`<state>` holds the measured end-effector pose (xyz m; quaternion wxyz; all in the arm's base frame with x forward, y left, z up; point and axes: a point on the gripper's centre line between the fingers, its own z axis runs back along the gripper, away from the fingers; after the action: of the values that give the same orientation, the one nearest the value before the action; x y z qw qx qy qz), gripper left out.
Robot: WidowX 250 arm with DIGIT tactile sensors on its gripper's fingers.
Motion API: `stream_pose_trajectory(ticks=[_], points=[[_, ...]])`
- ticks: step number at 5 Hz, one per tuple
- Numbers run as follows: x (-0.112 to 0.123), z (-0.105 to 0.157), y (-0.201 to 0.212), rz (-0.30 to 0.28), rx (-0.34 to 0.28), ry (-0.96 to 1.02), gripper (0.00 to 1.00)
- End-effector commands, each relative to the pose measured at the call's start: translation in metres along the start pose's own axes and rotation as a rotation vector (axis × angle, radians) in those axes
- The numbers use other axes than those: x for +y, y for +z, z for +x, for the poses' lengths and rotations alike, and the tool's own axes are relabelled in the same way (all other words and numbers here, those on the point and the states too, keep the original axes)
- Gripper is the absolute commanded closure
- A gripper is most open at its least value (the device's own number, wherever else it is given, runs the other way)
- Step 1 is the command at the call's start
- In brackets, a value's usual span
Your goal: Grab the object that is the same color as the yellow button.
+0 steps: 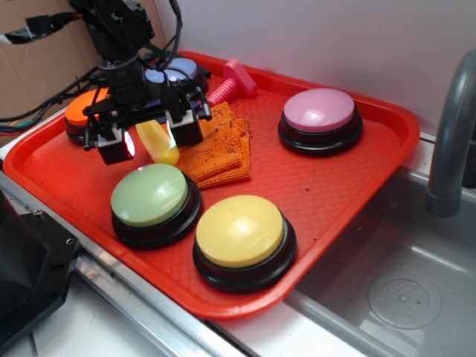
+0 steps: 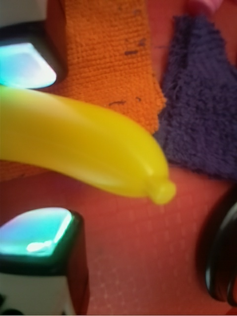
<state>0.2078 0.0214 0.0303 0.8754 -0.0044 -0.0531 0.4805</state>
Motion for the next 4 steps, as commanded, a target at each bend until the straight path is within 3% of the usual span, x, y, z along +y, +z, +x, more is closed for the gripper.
stream_pose_trajectory(ticks=[1, 2, 4], points=[[0.001, 0.007, 0.0, -0.064, -0.019, -0.009, 1.0], [0.001, 0.008, 0.005, -0.082, -0.018, -0.066, 1.0], [-0.004, 0.013, 0.058, -0.011, -0.001, -0.426, 1.0]])
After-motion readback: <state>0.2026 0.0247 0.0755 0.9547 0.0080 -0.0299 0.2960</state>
